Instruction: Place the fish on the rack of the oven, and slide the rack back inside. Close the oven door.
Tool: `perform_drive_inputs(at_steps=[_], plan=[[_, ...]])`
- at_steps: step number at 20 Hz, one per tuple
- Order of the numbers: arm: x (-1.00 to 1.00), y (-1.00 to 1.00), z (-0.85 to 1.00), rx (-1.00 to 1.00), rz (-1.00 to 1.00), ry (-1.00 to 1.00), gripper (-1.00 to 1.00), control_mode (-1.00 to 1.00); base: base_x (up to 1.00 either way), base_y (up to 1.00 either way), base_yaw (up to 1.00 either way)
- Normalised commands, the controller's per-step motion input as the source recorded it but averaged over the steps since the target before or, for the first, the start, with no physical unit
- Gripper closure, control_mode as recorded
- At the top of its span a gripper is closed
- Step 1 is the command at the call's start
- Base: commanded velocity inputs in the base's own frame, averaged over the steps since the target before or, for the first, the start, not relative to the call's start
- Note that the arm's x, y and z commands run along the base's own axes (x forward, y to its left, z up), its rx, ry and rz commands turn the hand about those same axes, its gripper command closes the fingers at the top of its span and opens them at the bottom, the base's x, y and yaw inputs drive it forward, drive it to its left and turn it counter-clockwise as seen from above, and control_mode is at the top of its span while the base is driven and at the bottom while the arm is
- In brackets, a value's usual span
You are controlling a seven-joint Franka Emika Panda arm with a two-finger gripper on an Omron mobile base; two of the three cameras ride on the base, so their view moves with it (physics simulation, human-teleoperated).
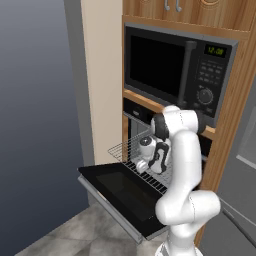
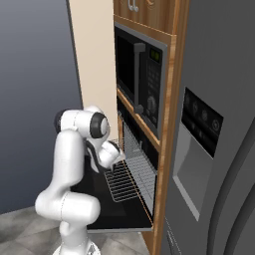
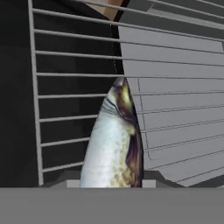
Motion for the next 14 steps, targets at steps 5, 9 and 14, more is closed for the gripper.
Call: perform_drive_inputs(at_steps=[5,9,14], plan=[[0.51,-0.09,-0.27,-0.03,0.00,0.00,1.00,-1.00,0.00,0.00,0.00],[0.51,-0.29,-0.14,0.00,0.00,0.00,1.00,-1.00,0.00,0.00,0.00],[0.60,-0.24,-0.21,0.00,0.00,0.00,1.00,-1.00,0.00,0.00,0.00]])
